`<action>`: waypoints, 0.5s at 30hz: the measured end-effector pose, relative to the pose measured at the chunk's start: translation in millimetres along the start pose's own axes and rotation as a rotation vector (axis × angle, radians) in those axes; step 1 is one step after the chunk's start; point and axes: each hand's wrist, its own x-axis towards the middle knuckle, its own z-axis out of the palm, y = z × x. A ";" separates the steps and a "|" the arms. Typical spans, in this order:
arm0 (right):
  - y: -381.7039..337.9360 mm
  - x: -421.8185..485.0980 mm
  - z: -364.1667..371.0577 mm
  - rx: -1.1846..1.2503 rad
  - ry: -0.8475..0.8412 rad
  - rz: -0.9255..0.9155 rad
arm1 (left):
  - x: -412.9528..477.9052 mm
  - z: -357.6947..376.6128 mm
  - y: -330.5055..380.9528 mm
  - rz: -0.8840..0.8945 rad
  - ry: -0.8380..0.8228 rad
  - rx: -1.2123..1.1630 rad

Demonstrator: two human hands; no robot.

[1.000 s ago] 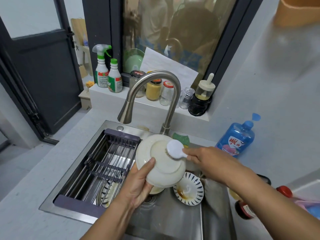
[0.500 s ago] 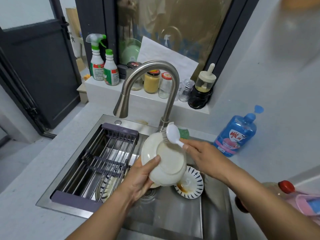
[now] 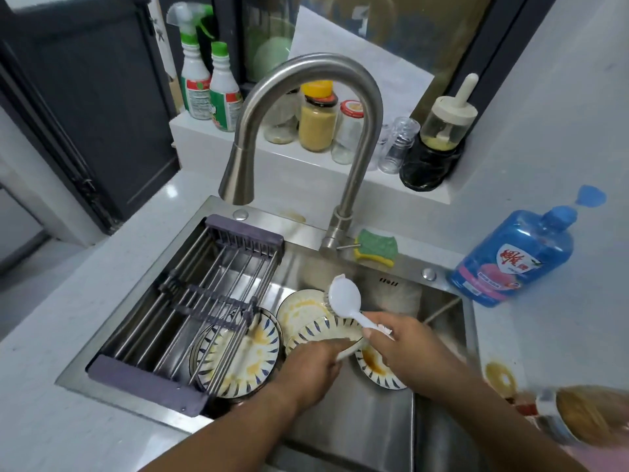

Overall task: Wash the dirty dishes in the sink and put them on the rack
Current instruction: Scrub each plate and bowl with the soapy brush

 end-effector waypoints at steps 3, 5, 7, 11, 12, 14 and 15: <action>14.0 8.5 15.5 -0.180 -0.027 0.006 | 15.1 18.4 -8.2 0.041 -0.007 0.187; 21.2 15.5 22.0 -0.254 -0.048 0.002 | 23.7 30.0 -16.6 0.039 0.009 0.257; 32.4 26.4 30.4 -0.302 -0.075 -0.010 | 34.6 43.3 -30.4 0.013 -0.004 0.316; 49.1 46.0 44.3 -0.281 -0.081 0.010 | 51.4 56.3 -43.2 -0.010 -0.029 0.422; 52.0 48.6 46.3 -0.280 -0.081 0.012 | 54.1 58.0 -43.9 -0.020 -0.015 0.429; 58.1 52.9 49.9 -0.275 -0.081 0.021 | 61.4 62.7 -46.9 -0.046 0.005 0.431; 61.6 54.9 51.1 -0.265 -0.082 0.029 | 66.0 65.7 -50.4 -0.058 0.001 0.443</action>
